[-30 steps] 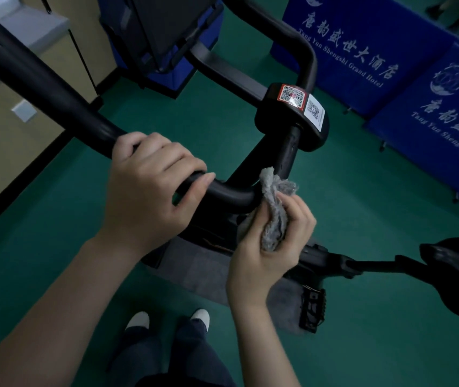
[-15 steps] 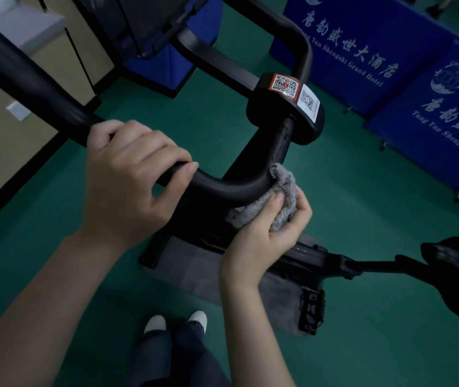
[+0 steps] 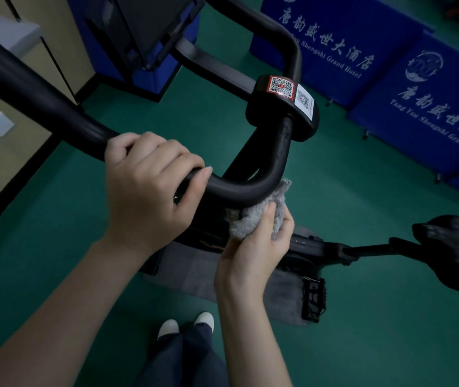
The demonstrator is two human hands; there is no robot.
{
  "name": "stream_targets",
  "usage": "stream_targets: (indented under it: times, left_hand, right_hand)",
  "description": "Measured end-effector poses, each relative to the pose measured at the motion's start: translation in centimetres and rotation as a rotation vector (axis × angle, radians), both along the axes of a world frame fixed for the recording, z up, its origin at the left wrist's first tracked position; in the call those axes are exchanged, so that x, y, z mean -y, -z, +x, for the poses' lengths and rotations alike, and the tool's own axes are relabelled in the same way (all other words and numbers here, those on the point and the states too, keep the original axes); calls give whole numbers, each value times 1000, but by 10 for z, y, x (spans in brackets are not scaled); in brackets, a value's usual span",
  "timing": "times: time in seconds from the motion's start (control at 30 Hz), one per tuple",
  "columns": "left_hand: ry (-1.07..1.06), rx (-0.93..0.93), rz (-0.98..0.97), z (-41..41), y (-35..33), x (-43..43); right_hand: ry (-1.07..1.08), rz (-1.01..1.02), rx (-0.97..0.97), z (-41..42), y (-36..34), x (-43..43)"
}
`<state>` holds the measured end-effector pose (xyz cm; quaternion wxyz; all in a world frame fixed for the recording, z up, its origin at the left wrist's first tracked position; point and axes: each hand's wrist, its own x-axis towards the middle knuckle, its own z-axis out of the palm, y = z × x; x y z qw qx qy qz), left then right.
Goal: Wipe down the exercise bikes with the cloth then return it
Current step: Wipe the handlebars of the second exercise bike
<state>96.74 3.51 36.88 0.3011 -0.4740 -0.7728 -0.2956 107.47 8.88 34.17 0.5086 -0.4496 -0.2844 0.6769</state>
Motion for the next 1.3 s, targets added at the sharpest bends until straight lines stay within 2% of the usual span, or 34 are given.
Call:
stream_targets:
  times: [0.17, 0.37, 0.43, 0.53, 0.63, 0.73, 0.83, 0.97, 1.03, 1.17, 1.3]
  left_hand:
    - [-6, -11, -18, 0, 0, 1]
    - [-20, 12, -47, 2, -2, 0]
    - [-26, 23, -67, 3, -4, 0]
    - [-67, 49, -106, 9, -7, 0]
    - [-111, 101, -109, 28, -9, -12]
    - [-149, 135, -90, 53, -4, -30]
    - [-220, 136, -72, 66, 2, -41]
    - [-285, 141, -52, 68, 4, -44]
    - [-294, 149, -42, 69, 4, -44]
    - [-304, 152, -18, 70, 4, -44]
    - [-311, 171, 0, 71, 4, -45]
  right_hand:
    - [-37, -76, -179, 0, -6, -8]
    - [-212, -251, -397, 6, -7, -16]
    - [-238, -270, -405, 8, -7, -26]
    - [-315, -225, -283, 17, -3, -22]
    - [-270, -24, -52, 28, 1, -27]
    - [-147, 371, 170, 29, -5, -51]
    - [-192, 791, 351, 30, -7, -63]
    - [-303, 1111, 429, 38, -1, -79]
    - [-328, 1172, 458, 33, -3, -102]
    - [-357, 1086, 428, 24, -13, -118]
    - [-488, 1234, 375, 30, -14, -123]
